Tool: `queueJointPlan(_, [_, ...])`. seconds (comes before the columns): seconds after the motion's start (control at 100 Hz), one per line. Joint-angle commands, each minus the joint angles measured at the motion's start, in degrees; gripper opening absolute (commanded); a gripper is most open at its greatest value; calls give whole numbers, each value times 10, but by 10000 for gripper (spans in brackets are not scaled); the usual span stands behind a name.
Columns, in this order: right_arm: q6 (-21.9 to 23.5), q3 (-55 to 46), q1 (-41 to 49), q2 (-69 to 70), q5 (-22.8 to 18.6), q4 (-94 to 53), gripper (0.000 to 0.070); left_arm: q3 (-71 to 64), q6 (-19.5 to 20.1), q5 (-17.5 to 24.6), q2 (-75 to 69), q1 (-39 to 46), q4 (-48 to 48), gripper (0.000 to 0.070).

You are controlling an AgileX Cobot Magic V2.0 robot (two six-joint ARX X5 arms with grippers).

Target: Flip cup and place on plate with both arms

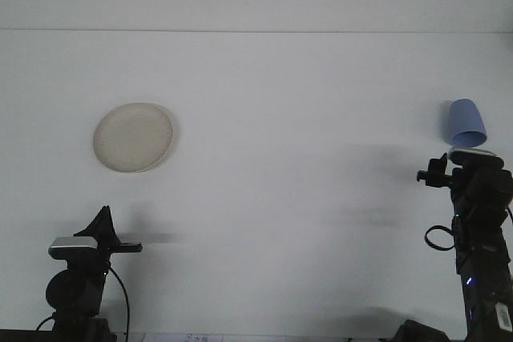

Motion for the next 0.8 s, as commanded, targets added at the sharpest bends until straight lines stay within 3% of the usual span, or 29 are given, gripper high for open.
queueJointPlan(0.0, [-26,9,-38,37,-34,30,484,-11,5,0,-1,0,8,16])
queueJointPlan(0.19, [-59,17,-119,150,-119,129,483,-11,5,0,-1,0,8,16])
queueJointPlan(0.4, [-62,85,-158,283,-189,185,483,-11,5,0,-1,0,8,16])
queueJointPlan(0.79, [-99,268,-162,501,-240,193,464,-11,5,0,-1,0,8,16])
